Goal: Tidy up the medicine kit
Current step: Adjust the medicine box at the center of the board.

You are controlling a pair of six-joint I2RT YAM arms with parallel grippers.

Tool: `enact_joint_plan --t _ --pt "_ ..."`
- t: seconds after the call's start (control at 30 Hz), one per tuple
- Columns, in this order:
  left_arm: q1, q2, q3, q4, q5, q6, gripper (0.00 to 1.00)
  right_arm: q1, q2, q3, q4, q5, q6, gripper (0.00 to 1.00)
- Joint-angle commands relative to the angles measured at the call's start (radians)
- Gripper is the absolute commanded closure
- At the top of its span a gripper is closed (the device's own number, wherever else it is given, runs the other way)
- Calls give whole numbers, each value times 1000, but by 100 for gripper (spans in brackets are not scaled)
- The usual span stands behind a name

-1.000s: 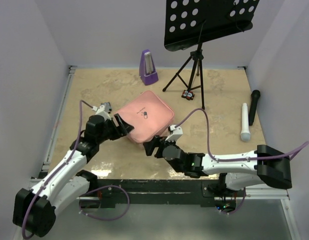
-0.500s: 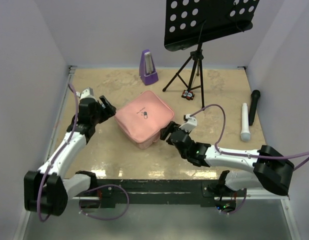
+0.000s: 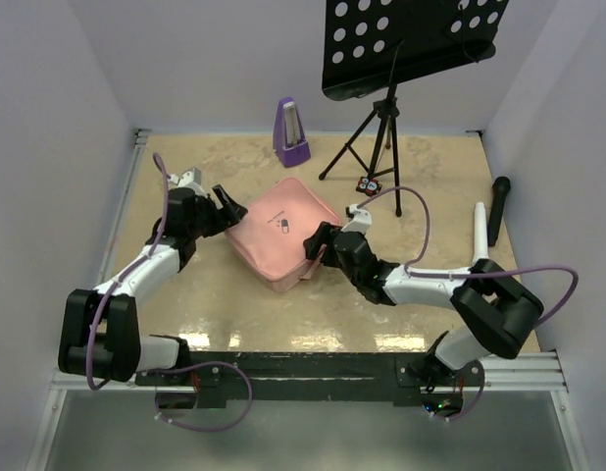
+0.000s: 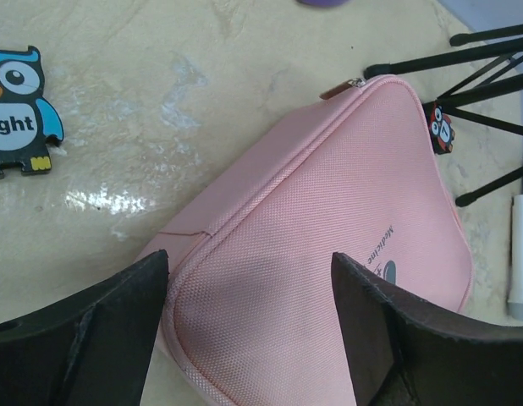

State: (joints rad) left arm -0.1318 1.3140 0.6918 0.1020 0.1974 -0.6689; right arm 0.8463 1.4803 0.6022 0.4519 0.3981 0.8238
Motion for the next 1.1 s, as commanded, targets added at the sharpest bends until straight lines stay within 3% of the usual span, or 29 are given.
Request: enact_joint_plan --t 0.0,0.33,1.07 --pt "0 -4 -60 149 114 0 20 -10 60 82 96 -100 -100 20" --pt "-51 -7 -155 238 171 -46 28 -12 127 191 113 -171 -259 19" --pt "-262 -74 -233 311 151 -139 38 -12 155 229 79 -220 -341 16"
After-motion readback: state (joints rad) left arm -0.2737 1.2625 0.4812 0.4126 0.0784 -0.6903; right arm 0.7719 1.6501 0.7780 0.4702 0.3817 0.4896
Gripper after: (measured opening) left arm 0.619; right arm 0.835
